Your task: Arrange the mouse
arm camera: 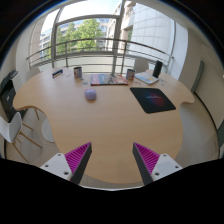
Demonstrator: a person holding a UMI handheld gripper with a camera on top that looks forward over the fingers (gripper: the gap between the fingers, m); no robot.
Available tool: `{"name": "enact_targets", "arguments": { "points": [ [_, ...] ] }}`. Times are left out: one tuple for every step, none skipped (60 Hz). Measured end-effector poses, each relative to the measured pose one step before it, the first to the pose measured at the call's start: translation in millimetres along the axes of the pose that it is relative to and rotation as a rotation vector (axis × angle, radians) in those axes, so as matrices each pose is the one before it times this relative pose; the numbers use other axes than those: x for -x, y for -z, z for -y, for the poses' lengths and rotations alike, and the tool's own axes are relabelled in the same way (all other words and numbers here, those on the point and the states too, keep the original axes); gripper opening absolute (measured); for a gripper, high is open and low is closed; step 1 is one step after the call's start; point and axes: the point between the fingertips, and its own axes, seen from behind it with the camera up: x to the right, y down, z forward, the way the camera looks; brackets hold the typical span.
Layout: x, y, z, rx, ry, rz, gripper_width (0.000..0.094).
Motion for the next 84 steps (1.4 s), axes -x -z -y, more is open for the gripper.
{"name": "enact_targets", "arguments": {
  "points": [
    [8.81,-6.20,4.00,-0.00800,0.0018,0.01113,0.0852],
    [9.33,-2.41,6.10,-0.00480,0.0045,0.00854,0.0852],
    [6.48,-10.42,4.64,-0.01149,0.0041,0.01061,0.0852],
    [6.79,-7.61,6.08,-0.01069,0.0057,0.00892,0.0853],
    [6.83,-7.82,5.82,-0.01051,0.0052,0.00890,0.0851],
    [6.11,-9.15,5.88,-0.00872,0.0047,0.00815,0.0851],
    [5.78,-8.94,5.64,-0.00708,0.0052,0.00788,0.0851],
    [5.66,-9.03,6.00,-0.00552,0.0062,0.00793,0.0852],
    [4.95,-9.59,5.82,-0.00524,0.0069,0.00771,0.0853],
    [4.10,-9.54,6.42,-0.00640,0.0062,0.00653,0.0853],
    [3.16,-9.54,6.81,-0.00729,0.0054,0.00493,0.0853],
    [2.87,-9.74,6.70,-0.00777,0.0061,0.00387,0.0852],
    [2.69,-10.05,6.26,-0.00675,0.0064,0.00438,0.0850],
    [2.73,-9.95,6.02,-0.00517,0.0066,0.00581,0.0848],
    [2.03,-9.97,5.64,-0.00430,0.0055,0.00573,0.0849],
    [1.82,-9.77,6.04,-0.00435,0.0044,0.00478,0.0849],
    [0.94,-10.32,6.16,-0.00574,0.0038,0.00265,0.0848],
    [0.75,-10.08,6.10,-0.00584,0.0031,0.00217,0.0845],
    [1.04,-10.63,5.66,-0.00511,0.0025,0.00255,0.0846],
    [1.08,-10.49,5.17,-0.00359,0.0025,0.00304,0.0846],
    [0.53,-10.31,4.67,-0.00129,0.0019,0.00297,0.0846],
    [2.11,-9.53,5.33,0.00474,-0.0005,0.00153,0.0845],
    [0.61,-10.05,3.42,0.00342,0.0001,0.00253,0.0846],
    [0.74,-9.30,3.58,0.00371,0.0004,0.00211,0.0847],
    [-0.09,-9.23,3.42,0.00304,0.0003,0.00221,0.0846],
    [-0.30,-9.12,3.50,0.00239,0.0005,0.00201,0.0845],
    [-0.35,-8.90,3.61,0.00198,0.0008,0.00159,0.0845],
    [-2.42,-12.61,3.11,-0.00109,0.0016,0.00362,0.0844],
    [1.59,-5.20,1.39,0.00113,0.0011,0.00054,0.0844],
    [-0.15,-7.25,1.99,0.00221,0.0016,0.00120,0.0844],
    [-0.28,-6.80,1.52,0.00341,0.0016,0.00082,0.0843],
    [-0.32,-6.75,1.24,0.00375,0.0017,0.00091,0.0837],
    [-0.24,-6.30,0.97,0.00363,0.0017,0.00128,0.0831],
    [-0.34,-6.01,0.57,0.00407,0.0008,0.00184,0.0822],
    [-1.44,-4.81,-0.13,0.00359,-0.0010,0.00338,0.0810],
    [0.10,-7.89,-0.42,0.00589,-0.0006,0.00238,0.0801],
    [-0.08,-4.95,-0.71,0.00738,-0.0018,0.00408,0.0785],
    [2.32,-3.68,1.17,0.00002,-0.0033,0.01014,0.0773],
    [2.44,-2.37,4.14,-0.01125,-0.0102,0.01600,0.0751],
    [-1.44,-3.18,1.56,-0.00358,-0.0090,0.00359,0.0725],
    [-0.55,-1.17,0.35,0.00595,-0.0021,0.00082,0.0706],
    [2.15,-1.72,1.87,-0.00368,-0.0052,0.01201,0.0681],
    [0.75,-2.31,0.23,-0.00074,-0.0033,0.00661,0.0657],
    [-0.43,-0.70,1.29,-0.00305,-0.0023,0.00398,0.0633],
    [-1.11,-0.70,1.14,-0.00470,0.0016,-0.00216,0.0613],
    [-0.76,-0.59,0.33,-0.00291,0.0032,-0.00093,0.0609],
    [0.11,-0.07,0.12,-0.00210,0.0028,0.00031,0.0602],
    [0.17,-0.11,0.23,-0.00253,0.0026,-0.00044,0.0592],
    [0.06,-0.06,-0.33,0.00061,0.0031,-0.00108,0.0582],
    [-0.15,0.48,0.54,0.00373,0.0014,0.00147,0.0570],
    [0.52,-1.67,0.06,0.00008,0.0028,-0.00215,0.0556],
    [0.33,-0.03,-0.65,0.00347,0.0023,-0.00347,0.0546],
    [0.26,-0.17,0.06,0.00196,0.0007,-0.00332,0.0529],
    [0.00,-0.08,-0.17,0.00270,-0.0010,-0.00432,0.0520],
    [0.11,0.23,0.22,0.00082,-0.0016,-0.00379,0.0511],
    [0.11,-0.11,0.30,-0.00061,-0.0007,-0.00328,0.0496],
    [0.13,0.18,0.48,-0.00193,-0.0004,-0.00238,0.0490],
    [-0.03,-0.02,-0.04,-0.00073,-0.0017,-0.00251,0.0473],
    [-0.67,1.69,0.60,-0.00054,-0.0022,0.00068,0.0460],
    [-0.03,-0.18,-0.12,-0.00119,-0.0027,-0.00267,0.0446],
    [-0.08,0.20,0.03,-0.00067,-0.0022,-0.00152,0.0444],
    [-0.02,0.22,-0.34,-0.00005,-0.0022,-0.00176,0.0435],
    [0.27,0.57,-0.76,0.00232,-0.0022,0.00015,0.0436],
    [0.25,3.03,-1.05,0.00212,-0.0013,0.00425,0.0434],
    [0.87,1.86,0.32,0.00018,-0.0030,0.00327,0.0429],
    [-0.16,2.88,1.96,-0.00634,-0.0031,0.00019,0.0429],
    [-0.11,3.82,2.95,-0.01110,-0.0002,-0.00022,0.0429],
    [-0.07,4.87,3.86,-0.01195,0.0051,0.00056,0.0428],
    [-0.45,5.56,4.42,-0.01317,0.0084,-0.00044,0.0429],
    [-0.66,6.27,6.62,-0.01414,0.0042,-0.00193,0.0430],
    [-0.97,7.06,6.97,-0.02033,0.0057,-0.00244,0.0430],
    [-1.05,8.79,7.62,-0.01967,0.0015,0.00426,0.0429],
    [-0.71,8.88,7.86,-0.01916,0.0018,0.00413,0.0429],
    [-1.04,9.20,8.31,-0.01828,-0.0002,0.00361,0.0429],
    [-1.61,9.49,8.98,-0.01899,-0.0032,0.00261,0.0429],
    [-2.03,9.63,9.73,-0.02002,-0.0042,0.00264,0.0429],
    [-2.18,9.55,10.30,-0.02024,-0.0038,0.00306,0.0428],
    [-2.46,9.56,10.02,-0.01789,-0.0018,0.00405,0.0428],
    [-3.33,9.35,10.44,-0.01785,-0.0007,0.00361,0.0427],
    [-3.84,9.73,14.60,-0.02149,-0.0011,-0.00103,0.0428],
    [-5.52,7.80,11.22,-0.02178,-0.0028,-0.00032,0.0428],
    [-6.11,8.86,11.55,-0.02194,-0.0004,-0.00063,0.0429],
    [-6.40,8.45,11.55,-0.01971,0.0002,0.00029,0.0428],
    [-6.93,7.91,11.67,-0.01991,-0.0006,0.00018,0.0428]
  ]
}}
